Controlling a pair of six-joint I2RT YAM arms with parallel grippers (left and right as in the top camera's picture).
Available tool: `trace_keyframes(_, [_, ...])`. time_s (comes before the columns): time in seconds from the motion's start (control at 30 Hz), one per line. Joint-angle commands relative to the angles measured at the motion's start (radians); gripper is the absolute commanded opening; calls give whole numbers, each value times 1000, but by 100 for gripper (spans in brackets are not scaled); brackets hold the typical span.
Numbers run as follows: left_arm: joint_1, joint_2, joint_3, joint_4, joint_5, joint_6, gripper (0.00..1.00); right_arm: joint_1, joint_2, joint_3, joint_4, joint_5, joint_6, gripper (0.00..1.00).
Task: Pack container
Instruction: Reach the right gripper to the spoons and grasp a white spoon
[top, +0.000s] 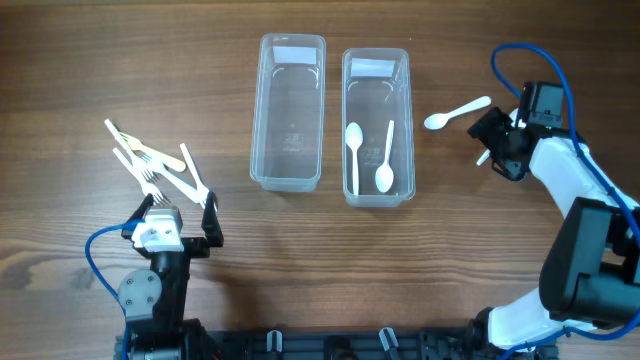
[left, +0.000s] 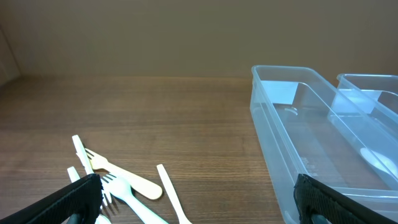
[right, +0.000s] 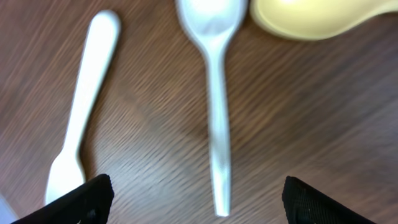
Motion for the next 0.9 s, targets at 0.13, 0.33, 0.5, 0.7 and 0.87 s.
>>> trace_keyframes(0.13, [-6,-7,-6,3,2,20,100,3,-18,-5,32,186,106,86])
trace_keyframes(0.33, [-6,-7,-6,3,2,20,100,3,32,-5,76,190,135,82])
trace_keyframes(0.5, [-6,-7,-6,3,2,20,100,-2,125,-4,125,194,135,81])
trace_keyframes(0.7, [-6,-7,-6,3,2,20,100,-8,136,-4,109,198,132,48])
trace_keyframes(0.87, [-6,-7,-6,3,2,20,100,-8,136,-3,91,216,124,18])
